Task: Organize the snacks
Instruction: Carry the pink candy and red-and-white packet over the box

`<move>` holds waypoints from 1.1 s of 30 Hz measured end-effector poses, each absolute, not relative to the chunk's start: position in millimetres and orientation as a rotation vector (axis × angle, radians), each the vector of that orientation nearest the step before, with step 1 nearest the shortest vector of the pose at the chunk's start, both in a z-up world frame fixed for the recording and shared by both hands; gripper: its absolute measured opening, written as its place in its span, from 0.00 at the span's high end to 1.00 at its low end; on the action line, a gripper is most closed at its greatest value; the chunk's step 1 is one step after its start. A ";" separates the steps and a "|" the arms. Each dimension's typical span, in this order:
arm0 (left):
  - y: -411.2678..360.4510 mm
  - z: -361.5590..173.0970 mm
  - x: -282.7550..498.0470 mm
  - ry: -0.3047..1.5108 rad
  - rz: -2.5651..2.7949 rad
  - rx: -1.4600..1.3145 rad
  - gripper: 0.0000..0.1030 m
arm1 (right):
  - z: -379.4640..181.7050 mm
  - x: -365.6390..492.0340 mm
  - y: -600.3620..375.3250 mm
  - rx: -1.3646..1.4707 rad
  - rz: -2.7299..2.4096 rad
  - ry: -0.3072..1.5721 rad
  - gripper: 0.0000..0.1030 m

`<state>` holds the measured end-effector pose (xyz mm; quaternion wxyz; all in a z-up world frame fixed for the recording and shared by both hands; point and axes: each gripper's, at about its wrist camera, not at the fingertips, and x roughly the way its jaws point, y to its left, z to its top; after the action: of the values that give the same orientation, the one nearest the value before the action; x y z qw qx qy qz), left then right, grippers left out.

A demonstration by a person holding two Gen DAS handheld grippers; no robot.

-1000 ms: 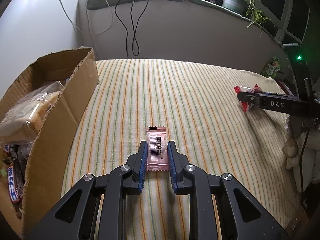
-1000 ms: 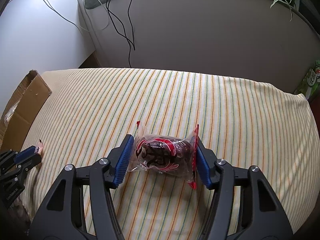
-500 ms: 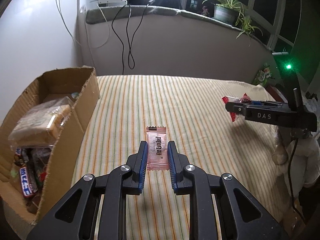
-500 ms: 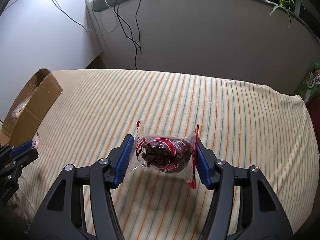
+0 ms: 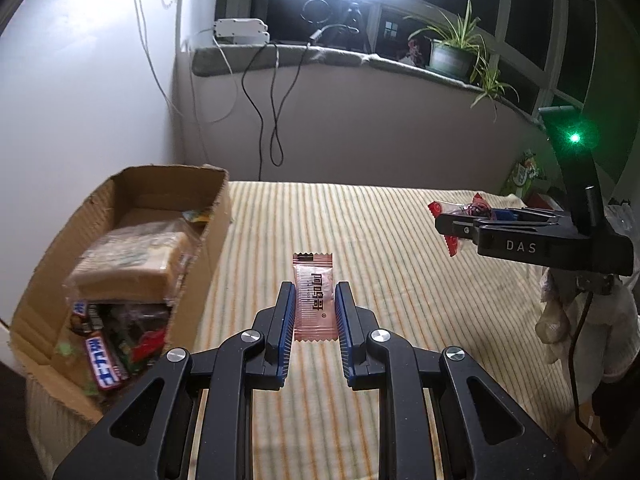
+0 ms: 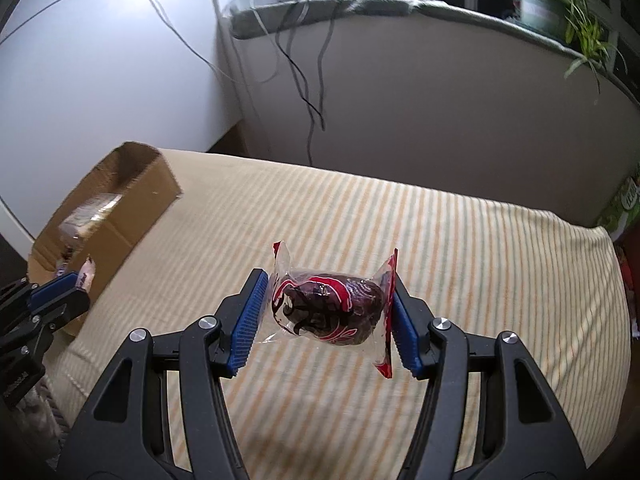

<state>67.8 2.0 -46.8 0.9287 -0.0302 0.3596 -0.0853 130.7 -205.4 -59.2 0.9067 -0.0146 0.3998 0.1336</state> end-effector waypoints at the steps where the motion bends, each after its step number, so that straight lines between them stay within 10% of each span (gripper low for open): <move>1: 5.0 -45.5 66.5 0.733 -0.171 -0.064 0.82 | -57.2 129.5 -200.6 -0.033 0.285 0.820 0.41; 33: 129.7 -39.0 49.0 0.695 0.038 -0.148 0.82 | -27.5 150.7 -5.9 -0.137 0.602 0.763 0.41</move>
<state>49.0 129.7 -39.0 0.9373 -0.0723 0.3403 0.0186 150.7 -5.9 -27.5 0.8819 -0.0660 0.3665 0.2892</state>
